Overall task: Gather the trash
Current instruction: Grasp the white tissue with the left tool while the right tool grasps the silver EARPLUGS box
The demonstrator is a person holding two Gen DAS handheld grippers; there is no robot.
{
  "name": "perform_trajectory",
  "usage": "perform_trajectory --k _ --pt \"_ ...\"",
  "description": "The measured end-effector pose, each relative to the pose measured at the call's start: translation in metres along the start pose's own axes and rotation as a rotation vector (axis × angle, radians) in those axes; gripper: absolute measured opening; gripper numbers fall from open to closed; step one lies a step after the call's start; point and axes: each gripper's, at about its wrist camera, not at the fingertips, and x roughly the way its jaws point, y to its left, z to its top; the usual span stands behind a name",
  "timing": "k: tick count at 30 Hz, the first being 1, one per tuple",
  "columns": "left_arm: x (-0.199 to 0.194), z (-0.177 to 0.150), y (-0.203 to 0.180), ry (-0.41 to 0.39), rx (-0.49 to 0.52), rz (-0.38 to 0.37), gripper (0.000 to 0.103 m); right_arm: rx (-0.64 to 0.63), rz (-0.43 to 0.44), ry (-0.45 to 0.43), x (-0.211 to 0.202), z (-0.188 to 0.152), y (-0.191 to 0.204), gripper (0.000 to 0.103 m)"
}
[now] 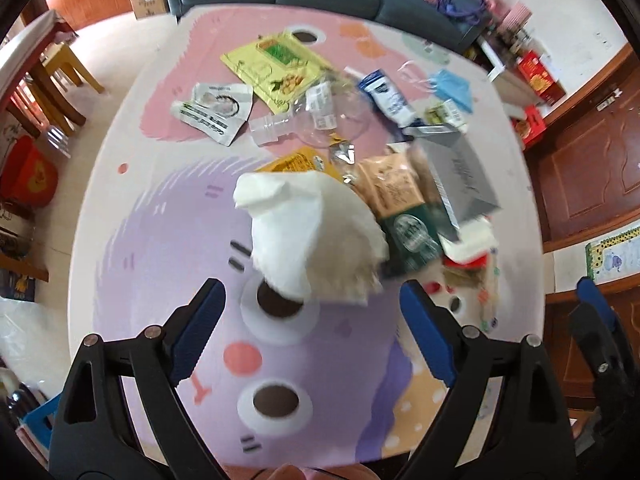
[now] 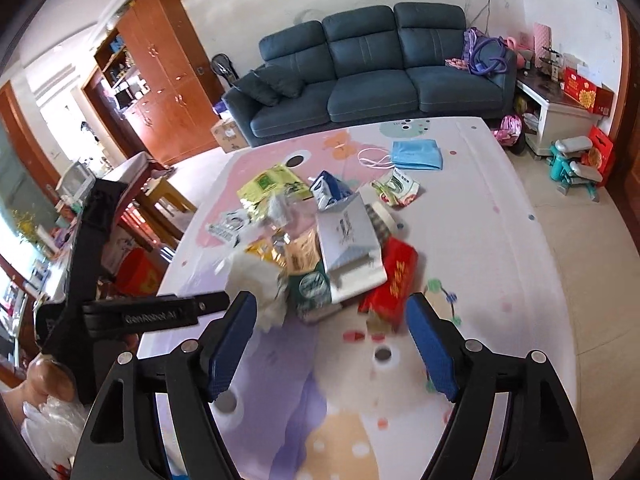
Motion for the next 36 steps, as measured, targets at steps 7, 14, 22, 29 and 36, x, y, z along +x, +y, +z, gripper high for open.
perform_trajectory --k 7,14,22,29,36 --pt "0.061 0.032 0.007 0.106 -0.023 0.021 0.087 0.001 -0.031 0.068 0.072 0.036 -0.004 0.078" --pt "0.079 0.046 0.019 0.135 -0.079 -0.069 0.082 -0.097 -0.05 0.146 0.126 0.055 0.007 0.078" --pt "0.061 0.048 0.031 0.067 -0.038 -0.098 0.028 -0.197 -0.079 0.219 0.168 0.064 0.02 0.078" --pt "0.045 0.039 0.047 0.065 -0.066 -0.165 0.024 -0.23 -0.12 0.281 0.19 0.063 0.015 0.078" --pt "0.031 0.031 0.06 0.056 -0.086 -0.199 0.024 -0.22 -0.122 0.304 0.199 0.062 0.01 0.06"
